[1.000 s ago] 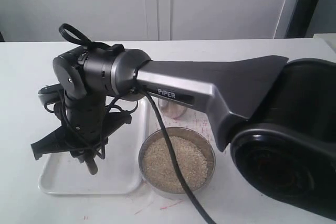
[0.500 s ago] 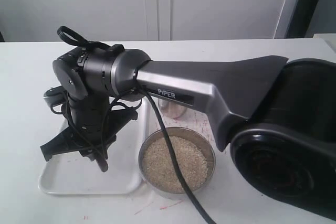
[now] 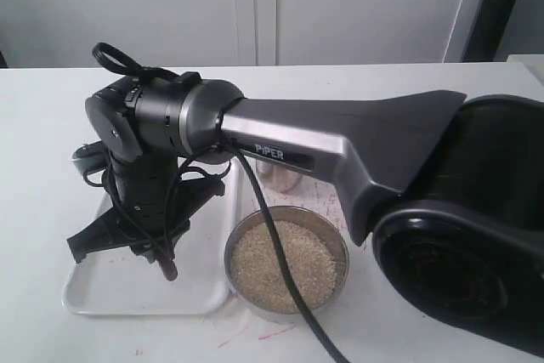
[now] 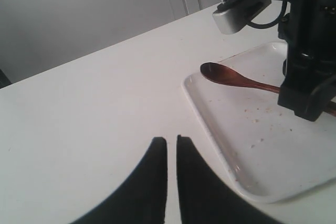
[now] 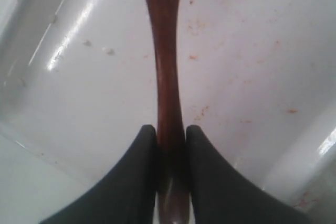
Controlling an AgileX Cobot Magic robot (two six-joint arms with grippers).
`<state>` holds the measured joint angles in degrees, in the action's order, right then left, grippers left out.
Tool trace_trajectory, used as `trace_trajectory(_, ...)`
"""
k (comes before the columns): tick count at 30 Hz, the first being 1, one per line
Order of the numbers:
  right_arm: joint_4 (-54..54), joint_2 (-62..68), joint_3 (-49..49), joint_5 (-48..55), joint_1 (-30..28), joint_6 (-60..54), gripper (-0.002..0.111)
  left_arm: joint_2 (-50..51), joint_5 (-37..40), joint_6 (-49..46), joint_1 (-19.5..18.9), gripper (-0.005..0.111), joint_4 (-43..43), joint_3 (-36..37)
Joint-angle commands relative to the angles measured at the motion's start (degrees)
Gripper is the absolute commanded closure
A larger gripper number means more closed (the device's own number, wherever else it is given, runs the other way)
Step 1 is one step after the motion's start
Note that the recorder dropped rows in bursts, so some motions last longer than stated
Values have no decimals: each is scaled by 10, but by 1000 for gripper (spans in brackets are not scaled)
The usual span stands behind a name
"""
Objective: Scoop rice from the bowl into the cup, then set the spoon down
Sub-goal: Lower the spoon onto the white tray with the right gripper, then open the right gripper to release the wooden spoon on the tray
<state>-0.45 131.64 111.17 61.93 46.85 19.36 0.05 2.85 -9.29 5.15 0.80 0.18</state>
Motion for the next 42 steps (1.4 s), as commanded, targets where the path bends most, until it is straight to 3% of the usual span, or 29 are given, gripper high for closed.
trace_trajectory(1, -8, 13, 2, 9, -6, 2, 108, -1, -2, -1, 2, 92, -3, -2)
trace_trajectory(28, -10, 28, 2, 1, -7, 2, 107, -1, -2, -1, 2, 92, -3, -2)
trace_trajectory(33, -10, 28, 2, 6, -7, 2, 94, -1, -2, -1, 2, 92, -3, -2)
trace_trajectory(35, -10, 28, 2, 7, -7, 2, 83, -1, -2, -1, 2, 92, -3, -2)
trace_trajectory(42, -10, 28, 2, -2, -7, 3, 69, -1, -2, -1, 2, 92, -3, -2)
